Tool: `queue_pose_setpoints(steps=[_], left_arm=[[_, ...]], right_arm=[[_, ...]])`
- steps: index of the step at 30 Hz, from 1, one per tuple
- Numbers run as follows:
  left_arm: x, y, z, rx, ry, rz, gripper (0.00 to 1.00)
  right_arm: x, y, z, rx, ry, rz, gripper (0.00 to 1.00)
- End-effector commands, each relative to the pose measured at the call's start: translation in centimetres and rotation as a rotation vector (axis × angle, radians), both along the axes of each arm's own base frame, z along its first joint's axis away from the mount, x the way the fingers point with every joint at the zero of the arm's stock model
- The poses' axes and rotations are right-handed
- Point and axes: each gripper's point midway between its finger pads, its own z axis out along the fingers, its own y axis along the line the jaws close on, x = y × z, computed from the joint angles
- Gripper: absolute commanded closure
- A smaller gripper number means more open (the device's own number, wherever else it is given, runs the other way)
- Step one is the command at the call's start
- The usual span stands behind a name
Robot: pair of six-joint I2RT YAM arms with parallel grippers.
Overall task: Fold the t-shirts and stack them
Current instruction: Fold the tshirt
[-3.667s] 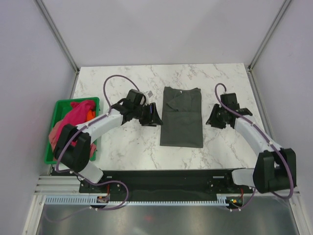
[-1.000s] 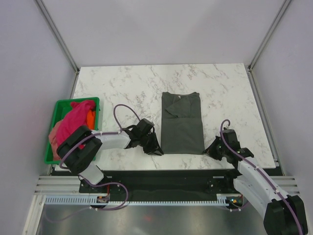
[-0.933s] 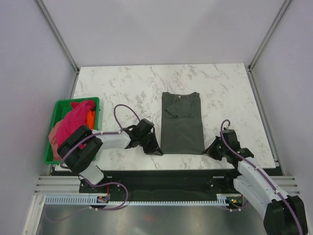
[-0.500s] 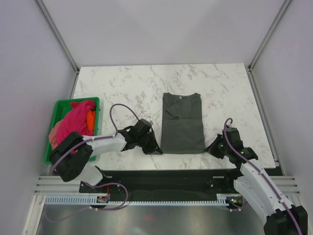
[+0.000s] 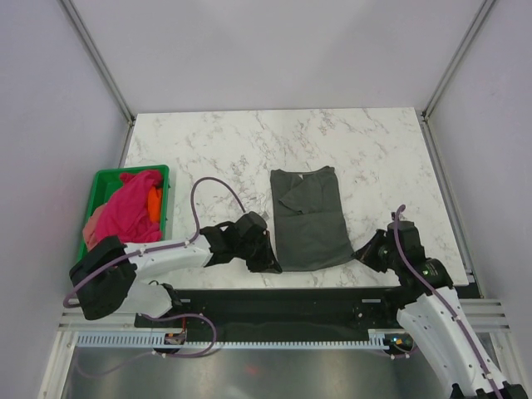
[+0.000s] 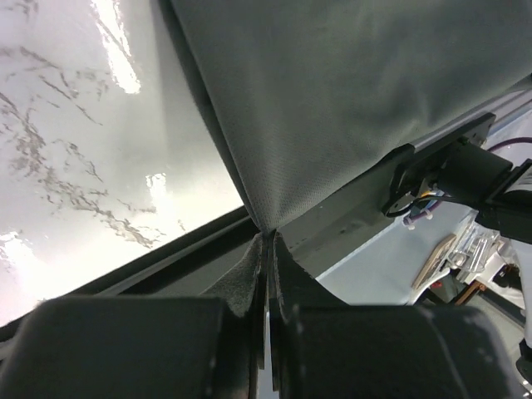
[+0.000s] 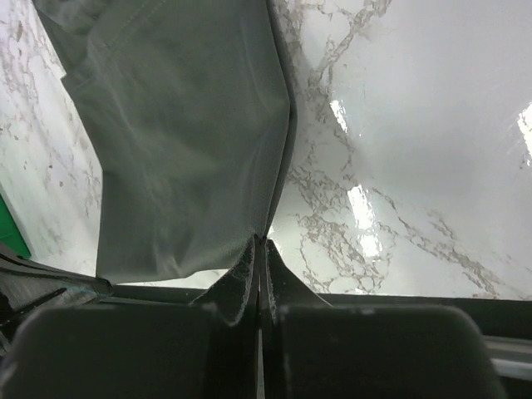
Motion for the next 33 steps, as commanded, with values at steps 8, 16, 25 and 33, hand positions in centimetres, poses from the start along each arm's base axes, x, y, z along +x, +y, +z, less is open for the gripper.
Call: queue_pose_setpoints(steps=[8, 16, 25, 33], left_arm=[[3.1, -0.2, 2.7, 0.015, -0.072, 0.08, 0.98], [9.3, -0.2, 6.9, -0.024, -0.148, 0.109, 0.98], [19.9, 0.8, 9.4, -0.059, -0.195, 0.172, 0.98], [28.9, 1.1, 10.2, -0.107, -0.235, 0.195, 0.98]], right_arm=[[2.2, -1.1, 3.6, -0.08, -0.078, -0.029, 1.0], [8.3, -0.3, 7.1, -0.133, -0.141, -0.008, 1.0], [18.9, 0.9, 9.3, -0.238, -0.188, 0.023, 1.0], [27.9, 2.1, 9.3, -0.278, -0.179, 0.027, 1.0]])
